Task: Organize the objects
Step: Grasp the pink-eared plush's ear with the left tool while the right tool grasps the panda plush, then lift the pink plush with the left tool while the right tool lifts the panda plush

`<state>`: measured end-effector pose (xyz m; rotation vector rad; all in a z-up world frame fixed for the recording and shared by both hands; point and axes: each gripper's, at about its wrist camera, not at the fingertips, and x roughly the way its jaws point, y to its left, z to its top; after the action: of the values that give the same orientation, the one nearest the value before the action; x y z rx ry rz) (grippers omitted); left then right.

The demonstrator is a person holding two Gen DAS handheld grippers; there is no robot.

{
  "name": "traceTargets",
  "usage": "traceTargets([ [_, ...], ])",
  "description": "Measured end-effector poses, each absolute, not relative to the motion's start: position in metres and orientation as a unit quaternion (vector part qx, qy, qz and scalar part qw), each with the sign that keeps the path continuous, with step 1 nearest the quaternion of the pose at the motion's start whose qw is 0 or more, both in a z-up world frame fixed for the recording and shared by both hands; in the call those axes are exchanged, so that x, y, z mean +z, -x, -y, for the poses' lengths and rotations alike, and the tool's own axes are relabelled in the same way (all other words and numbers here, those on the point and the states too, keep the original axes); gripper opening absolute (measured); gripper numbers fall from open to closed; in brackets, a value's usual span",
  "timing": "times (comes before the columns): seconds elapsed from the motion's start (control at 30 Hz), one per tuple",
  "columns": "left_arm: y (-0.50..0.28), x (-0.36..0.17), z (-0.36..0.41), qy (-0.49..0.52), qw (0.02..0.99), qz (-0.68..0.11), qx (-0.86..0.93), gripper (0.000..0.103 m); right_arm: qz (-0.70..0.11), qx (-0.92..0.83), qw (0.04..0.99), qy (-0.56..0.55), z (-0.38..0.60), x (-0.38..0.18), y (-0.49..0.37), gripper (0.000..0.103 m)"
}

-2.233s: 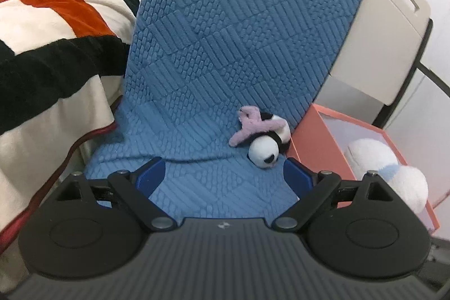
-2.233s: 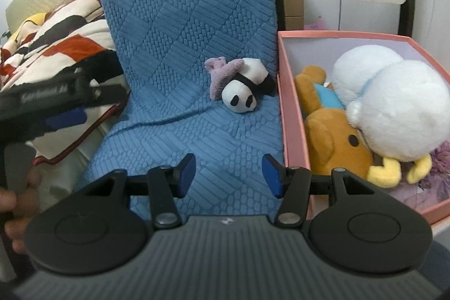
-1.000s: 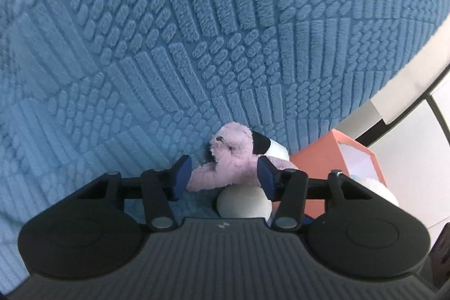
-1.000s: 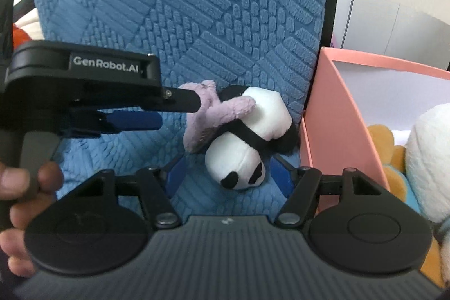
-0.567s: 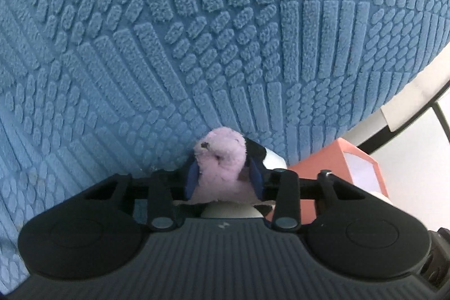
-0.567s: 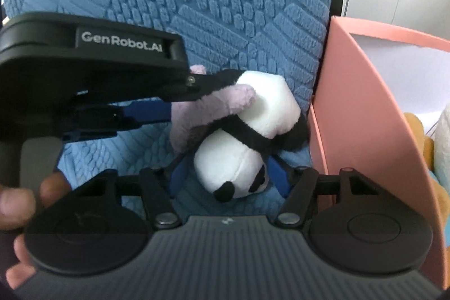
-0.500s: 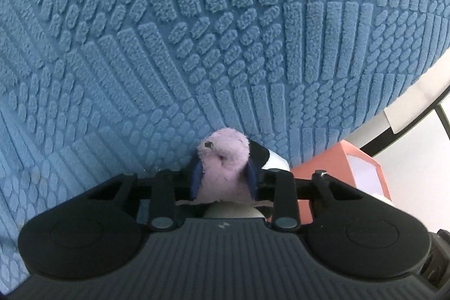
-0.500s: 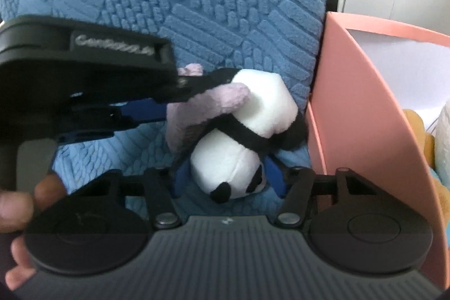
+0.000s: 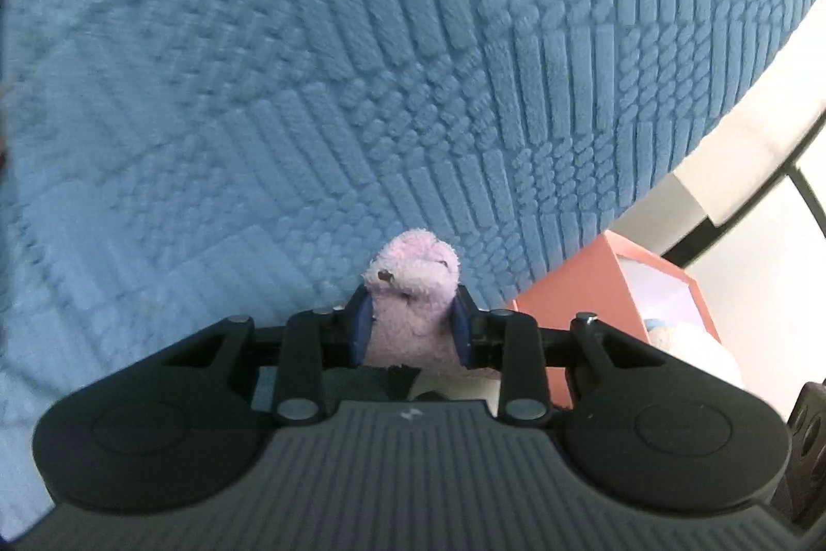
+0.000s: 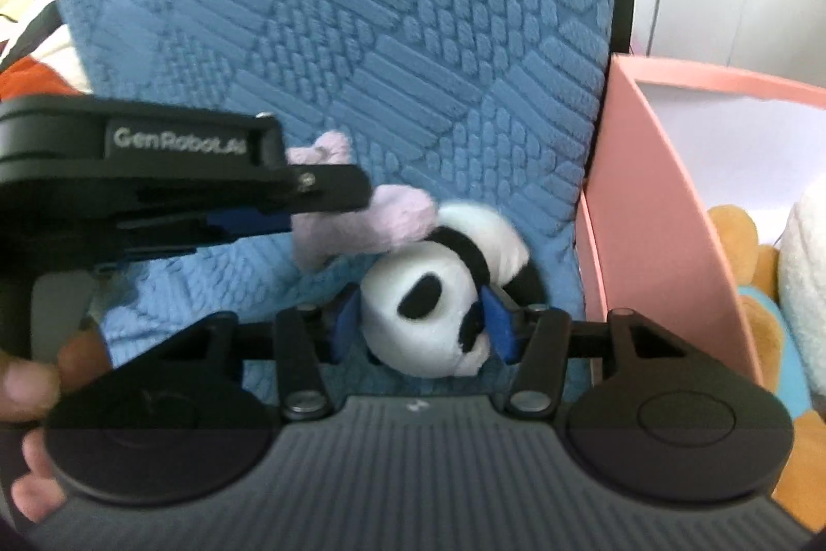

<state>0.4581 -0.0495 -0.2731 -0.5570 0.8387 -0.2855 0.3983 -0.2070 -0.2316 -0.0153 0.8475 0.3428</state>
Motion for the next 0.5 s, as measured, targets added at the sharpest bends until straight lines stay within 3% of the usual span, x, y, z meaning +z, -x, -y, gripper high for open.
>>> traceTargets([
  [0.3,-0.397,-0.265,0.044,0.269,0.873,-0.396,-0.098,0.037,-0.42,0.176,0.89,-0.019,0.213,-0.223,-0.368,0.053],
  [0.5,-0.322,-0.242,0.0,0.248,0.883,-0.392,-0.079,0.037,-0.425,0.186,0.886,-0.025,0.221,-0.208,-0.325,0.053],
])
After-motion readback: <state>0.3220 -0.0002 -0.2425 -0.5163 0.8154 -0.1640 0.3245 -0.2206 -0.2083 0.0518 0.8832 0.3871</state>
